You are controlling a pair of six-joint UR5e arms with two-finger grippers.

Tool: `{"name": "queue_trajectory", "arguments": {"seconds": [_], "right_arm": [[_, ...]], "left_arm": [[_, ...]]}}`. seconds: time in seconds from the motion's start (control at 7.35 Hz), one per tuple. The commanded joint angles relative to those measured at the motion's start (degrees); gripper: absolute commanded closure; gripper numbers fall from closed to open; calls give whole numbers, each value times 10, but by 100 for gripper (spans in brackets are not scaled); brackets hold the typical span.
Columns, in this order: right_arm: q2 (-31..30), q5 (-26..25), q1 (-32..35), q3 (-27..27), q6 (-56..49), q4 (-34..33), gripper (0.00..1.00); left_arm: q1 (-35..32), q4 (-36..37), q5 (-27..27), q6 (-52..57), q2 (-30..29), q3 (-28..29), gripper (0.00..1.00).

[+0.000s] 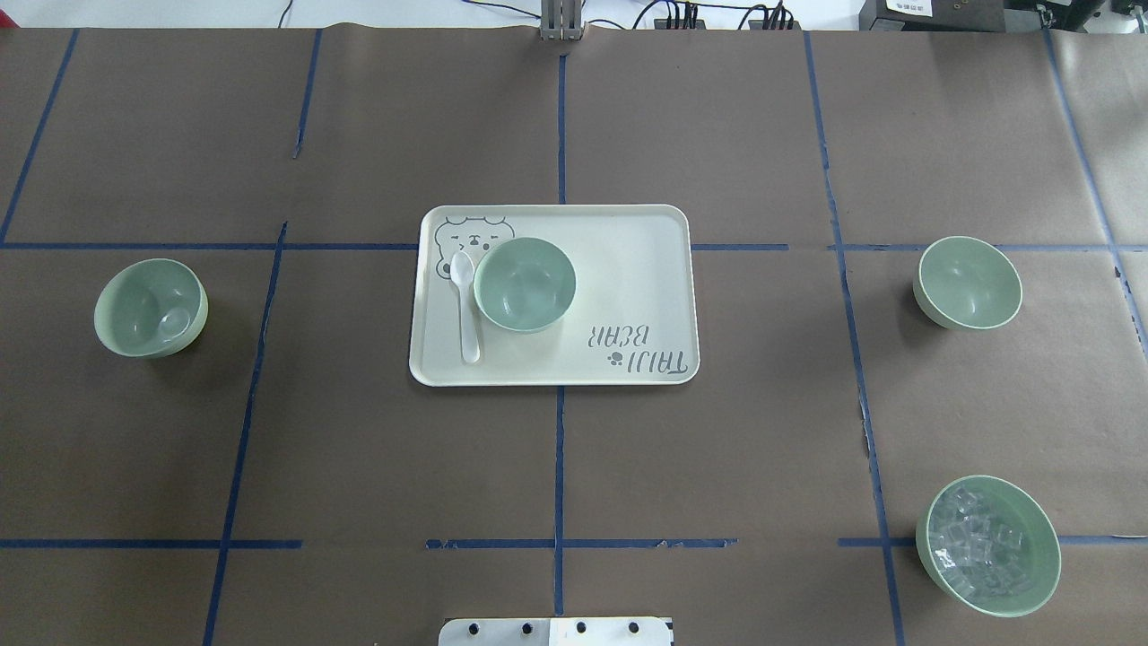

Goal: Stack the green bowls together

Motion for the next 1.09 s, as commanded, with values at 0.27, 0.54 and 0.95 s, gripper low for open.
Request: {"name": "queue_trajectory", "arguments": {"seconds": [0.27,0.54,0.95], "right_arm": [[3,3,-1,3,0,2,0],[9,-3,-2,30,0,3,0],[11,3,-5,32,2,4,0]], "left_arm": [[5,-4,5,-8,-12,-31,0],[30,-59,0,-11,-13,-37,0],[114,-227,0,-219,10,-33,0]]}}
